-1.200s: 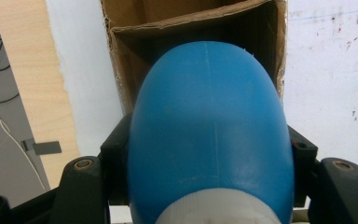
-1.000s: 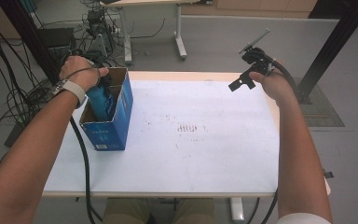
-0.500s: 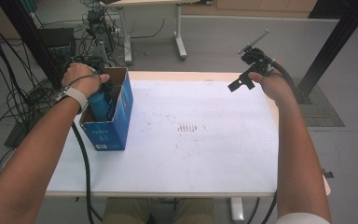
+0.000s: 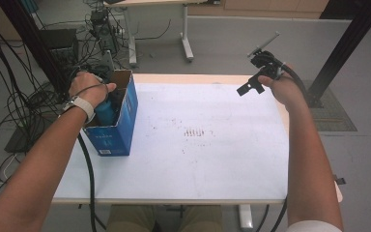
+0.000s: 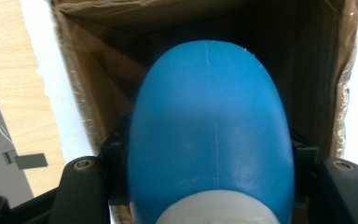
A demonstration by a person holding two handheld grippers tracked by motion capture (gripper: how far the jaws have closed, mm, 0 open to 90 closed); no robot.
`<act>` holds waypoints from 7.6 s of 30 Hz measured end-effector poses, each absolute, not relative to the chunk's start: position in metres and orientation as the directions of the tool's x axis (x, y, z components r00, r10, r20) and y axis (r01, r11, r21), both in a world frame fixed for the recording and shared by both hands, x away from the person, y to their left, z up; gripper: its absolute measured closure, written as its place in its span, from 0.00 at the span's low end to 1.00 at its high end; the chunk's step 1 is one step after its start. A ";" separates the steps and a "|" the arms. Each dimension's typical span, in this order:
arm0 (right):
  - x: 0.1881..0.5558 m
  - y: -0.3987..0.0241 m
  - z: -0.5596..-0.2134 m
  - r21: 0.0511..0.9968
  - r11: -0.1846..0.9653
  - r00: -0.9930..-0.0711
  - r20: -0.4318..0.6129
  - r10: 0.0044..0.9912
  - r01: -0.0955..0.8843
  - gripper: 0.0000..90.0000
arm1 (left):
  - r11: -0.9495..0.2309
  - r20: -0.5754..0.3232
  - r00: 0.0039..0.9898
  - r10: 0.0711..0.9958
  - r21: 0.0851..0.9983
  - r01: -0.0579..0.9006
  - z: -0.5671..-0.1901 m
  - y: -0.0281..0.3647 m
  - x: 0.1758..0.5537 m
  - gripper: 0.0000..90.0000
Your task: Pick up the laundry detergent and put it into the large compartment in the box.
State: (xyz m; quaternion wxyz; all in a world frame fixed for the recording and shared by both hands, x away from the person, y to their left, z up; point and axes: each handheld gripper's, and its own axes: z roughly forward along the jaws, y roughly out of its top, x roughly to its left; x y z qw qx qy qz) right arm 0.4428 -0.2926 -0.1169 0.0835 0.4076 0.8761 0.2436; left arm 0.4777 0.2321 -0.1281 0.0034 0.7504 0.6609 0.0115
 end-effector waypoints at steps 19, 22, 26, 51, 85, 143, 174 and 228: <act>0.443 -0.294 -0.120 0.497 0.545 -0.653 0.058 0.755 0.675 0.09 | -0.144 0.016 0.143 0.990 0.016 0.989 -0.145 0.230 0.476 0.42; 0.443 -0.295 -0.120 0.495 0.546 -0.652 0.057 0.756 0.677 0.09 | -0.146 0.022 0.145 0.989 0.018 0.989 -0.145 0.228 0.476 0.42; 0.442 -0.296 -0.120 0.498 0.544 -0.651 0.057 0.757 0.675 0.09 | -0.147 0.027 0.147 0.989 0.020 0.989 -0.146 0.226 0.476 0.42; 0.441 -0.296 -0.119 0.499 0.542 -0.649 0.056 0.758 0.676 0.09 | -0.142 0.024 0.142 0.990 0.012 0.990 -0.146 0.227 0.476 0.42; 0.438 -0.298 -0.117 0.504 0.538 -0.648 0.059 0.759 0.676 0.09 | -0.143 0.023 0.142 0.990 0.017 0.990 -0.146 0.228 0.474 0.42; 0.440 -0.296 -0.119 0.499 0.540 -0.649 0.060 0.758 0.677 0.09 | -0.144 0.020 0.144 0.989 0.020 0.989 -0.146 0.229 0.473 0.42; 0.440 -0.296 -0.120 0.500 0.538 -0.648 0.063 0.759 0.678 0.09 | -0.144 0.019 0.143 0.990 0.032 0.989 -0.147 0.230 0.471 0.42; 0.440 -0.292 -0.119 0.497 0.546 -0.655 0.061 0.753 0.675 0.09 | -0.162 -0.014 0.164 0.986 0.071 0.984 -0.146 0.238 0.463 0.31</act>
